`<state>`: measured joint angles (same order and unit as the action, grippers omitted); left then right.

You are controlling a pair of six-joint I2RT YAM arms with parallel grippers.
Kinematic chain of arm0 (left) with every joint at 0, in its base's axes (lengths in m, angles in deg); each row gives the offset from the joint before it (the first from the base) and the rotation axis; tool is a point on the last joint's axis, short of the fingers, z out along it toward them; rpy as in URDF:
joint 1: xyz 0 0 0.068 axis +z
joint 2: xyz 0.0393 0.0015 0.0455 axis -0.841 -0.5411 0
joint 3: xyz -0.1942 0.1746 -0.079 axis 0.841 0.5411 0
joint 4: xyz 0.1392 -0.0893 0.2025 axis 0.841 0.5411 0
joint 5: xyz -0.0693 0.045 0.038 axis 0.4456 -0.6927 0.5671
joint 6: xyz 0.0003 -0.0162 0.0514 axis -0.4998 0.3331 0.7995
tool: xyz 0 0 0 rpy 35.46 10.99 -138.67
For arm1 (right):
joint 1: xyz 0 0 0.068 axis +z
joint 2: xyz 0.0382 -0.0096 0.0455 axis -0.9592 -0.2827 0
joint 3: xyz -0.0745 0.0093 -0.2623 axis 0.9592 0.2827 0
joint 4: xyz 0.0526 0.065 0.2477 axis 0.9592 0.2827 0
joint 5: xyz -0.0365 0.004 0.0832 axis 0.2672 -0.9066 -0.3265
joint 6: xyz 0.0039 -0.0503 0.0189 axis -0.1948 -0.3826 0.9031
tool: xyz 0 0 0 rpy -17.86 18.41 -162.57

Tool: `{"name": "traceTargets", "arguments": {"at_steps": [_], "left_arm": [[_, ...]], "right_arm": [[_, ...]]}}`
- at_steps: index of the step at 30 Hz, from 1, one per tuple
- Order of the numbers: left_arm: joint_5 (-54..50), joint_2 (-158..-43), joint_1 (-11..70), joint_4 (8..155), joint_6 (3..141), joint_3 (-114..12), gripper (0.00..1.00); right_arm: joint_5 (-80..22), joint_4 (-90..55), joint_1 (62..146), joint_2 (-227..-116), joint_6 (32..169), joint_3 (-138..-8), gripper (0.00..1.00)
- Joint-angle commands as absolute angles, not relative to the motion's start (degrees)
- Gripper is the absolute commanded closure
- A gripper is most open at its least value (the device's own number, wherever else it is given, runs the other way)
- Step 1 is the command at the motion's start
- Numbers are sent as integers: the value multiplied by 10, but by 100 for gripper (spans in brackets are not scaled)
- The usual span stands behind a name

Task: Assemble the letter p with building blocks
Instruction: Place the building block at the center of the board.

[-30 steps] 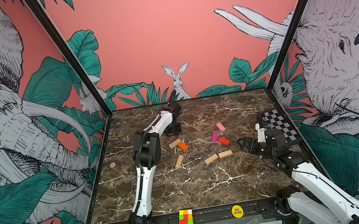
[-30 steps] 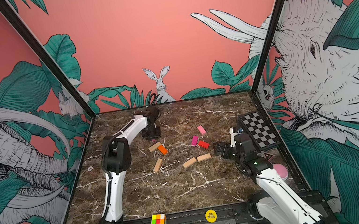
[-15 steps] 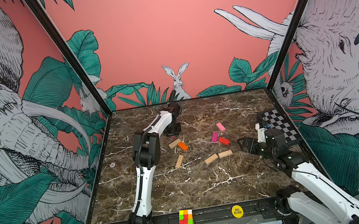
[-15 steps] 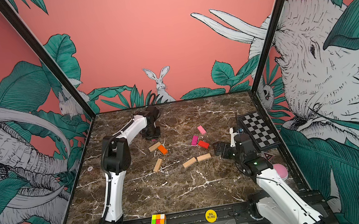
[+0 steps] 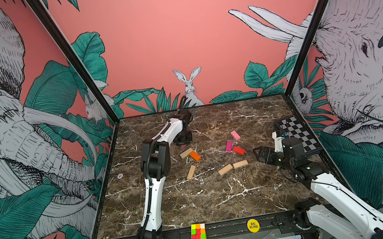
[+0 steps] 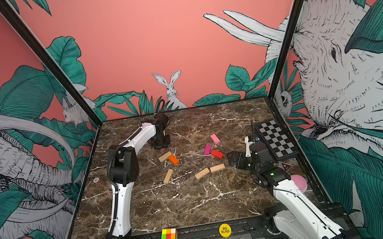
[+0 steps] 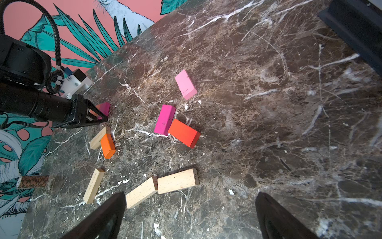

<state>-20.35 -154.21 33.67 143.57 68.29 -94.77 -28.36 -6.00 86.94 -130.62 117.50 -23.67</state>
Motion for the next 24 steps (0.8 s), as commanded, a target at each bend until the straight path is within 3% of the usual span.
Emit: {"name": "traceTargets", "arguments": {"at_steps": [1,16,24], "left_arm": [[-214,-1551,346,1457,686,-923,67],[-212,-1551,346,1463,686,-927,50],[-200,-1534,345,1455,686,-894,48]], "right_arm": [[-284,-80,873,-1307,1177,-231,2],[-283,-80,873,-1303,1178,-230,2],[-284,-80,873,-1302,1180,-231,2]]}}
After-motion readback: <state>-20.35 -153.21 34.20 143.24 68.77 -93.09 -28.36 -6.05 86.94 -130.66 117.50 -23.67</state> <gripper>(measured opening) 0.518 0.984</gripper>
